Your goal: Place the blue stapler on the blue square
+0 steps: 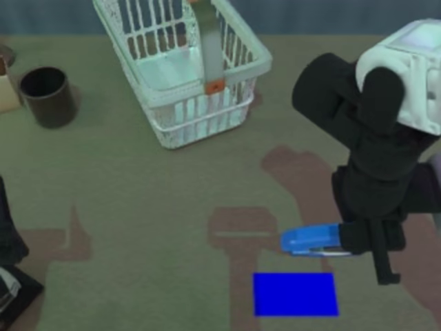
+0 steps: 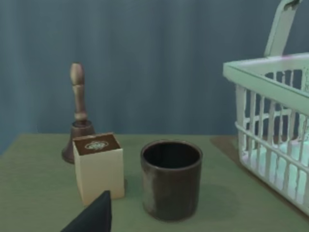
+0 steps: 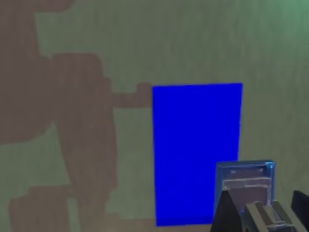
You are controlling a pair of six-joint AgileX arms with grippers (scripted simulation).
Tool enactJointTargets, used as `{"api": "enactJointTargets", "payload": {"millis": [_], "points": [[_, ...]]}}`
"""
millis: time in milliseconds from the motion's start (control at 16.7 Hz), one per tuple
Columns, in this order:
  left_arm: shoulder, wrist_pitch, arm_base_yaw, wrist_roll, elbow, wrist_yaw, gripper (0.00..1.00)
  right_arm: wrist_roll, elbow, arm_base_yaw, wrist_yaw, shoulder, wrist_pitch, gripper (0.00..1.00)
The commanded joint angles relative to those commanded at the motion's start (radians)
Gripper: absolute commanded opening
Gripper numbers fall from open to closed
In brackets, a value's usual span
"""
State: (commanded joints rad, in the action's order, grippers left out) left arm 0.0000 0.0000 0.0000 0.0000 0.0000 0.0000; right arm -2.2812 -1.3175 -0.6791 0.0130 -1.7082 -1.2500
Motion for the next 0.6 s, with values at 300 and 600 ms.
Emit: {"api": "enactJointTargets", "payload": {"millis": [300, 600], "points": [[0.0, 0.0, 0.0, 0.0, 0.0, 0.0, 1.0, -0.003, -0.003, 0.005, 0.001, -0.004, 0.001, 0.0], [0.0, 0.0, 0.0, 0.0, 0.0, 0.0, 1.0, -0.02, 0.067, -0.009, -0.001, -0.05, 0.116, 0.0]]}}
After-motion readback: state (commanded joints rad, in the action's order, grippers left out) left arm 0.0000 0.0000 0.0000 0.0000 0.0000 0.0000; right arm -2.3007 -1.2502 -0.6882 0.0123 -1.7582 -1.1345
